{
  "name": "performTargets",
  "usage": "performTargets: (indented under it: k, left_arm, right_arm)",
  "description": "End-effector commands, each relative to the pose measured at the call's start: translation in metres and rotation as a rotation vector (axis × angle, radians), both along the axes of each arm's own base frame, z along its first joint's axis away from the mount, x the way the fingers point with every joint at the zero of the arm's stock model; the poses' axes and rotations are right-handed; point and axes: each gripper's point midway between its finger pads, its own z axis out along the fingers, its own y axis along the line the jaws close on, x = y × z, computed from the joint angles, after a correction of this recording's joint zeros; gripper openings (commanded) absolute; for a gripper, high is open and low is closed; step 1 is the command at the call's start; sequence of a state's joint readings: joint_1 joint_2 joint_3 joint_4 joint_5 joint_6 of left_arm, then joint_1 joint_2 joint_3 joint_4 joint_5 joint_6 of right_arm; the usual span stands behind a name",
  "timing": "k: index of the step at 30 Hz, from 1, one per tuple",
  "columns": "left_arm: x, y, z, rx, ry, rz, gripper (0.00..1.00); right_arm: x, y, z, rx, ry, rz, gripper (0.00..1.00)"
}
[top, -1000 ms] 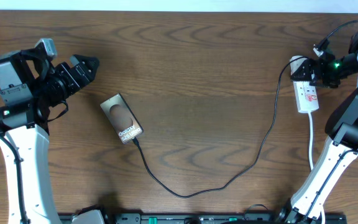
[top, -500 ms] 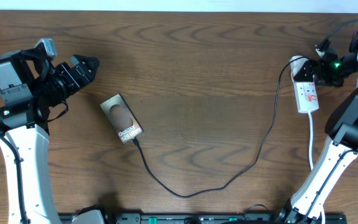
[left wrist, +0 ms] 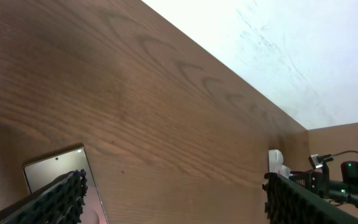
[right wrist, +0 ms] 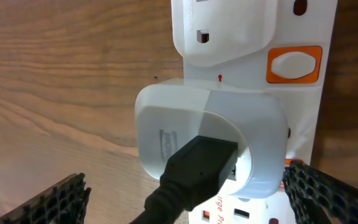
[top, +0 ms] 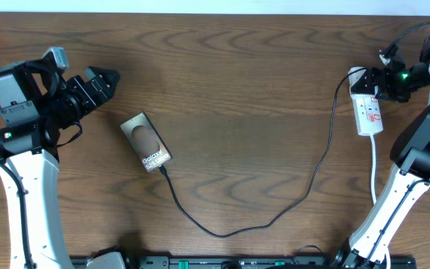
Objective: Plug charger to phone and switch on socket
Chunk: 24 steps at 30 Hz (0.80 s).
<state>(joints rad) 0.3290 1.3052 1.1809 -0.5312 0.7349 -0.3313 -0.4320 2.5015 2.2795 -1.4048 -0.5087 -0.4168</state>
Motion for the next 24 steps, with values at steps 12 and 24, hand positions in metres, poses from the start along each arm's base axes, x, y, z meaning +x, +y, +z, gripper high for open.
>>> performTargets:
  k: [12,24]
  left_arm:
    - [0.001,0.000,0.002,0.016,-0.014,-0.016,0.89]
    - [0.000,0.000,0.002,0.015,-0.010,-0.016,0.89]
  right_arm:
    - [0.002,0.020,-0.005,0.091,0.026,-0.038,0.99]
    - [-0.004,0.050,-0.024,0.149,0.085,-0.027,0.99]
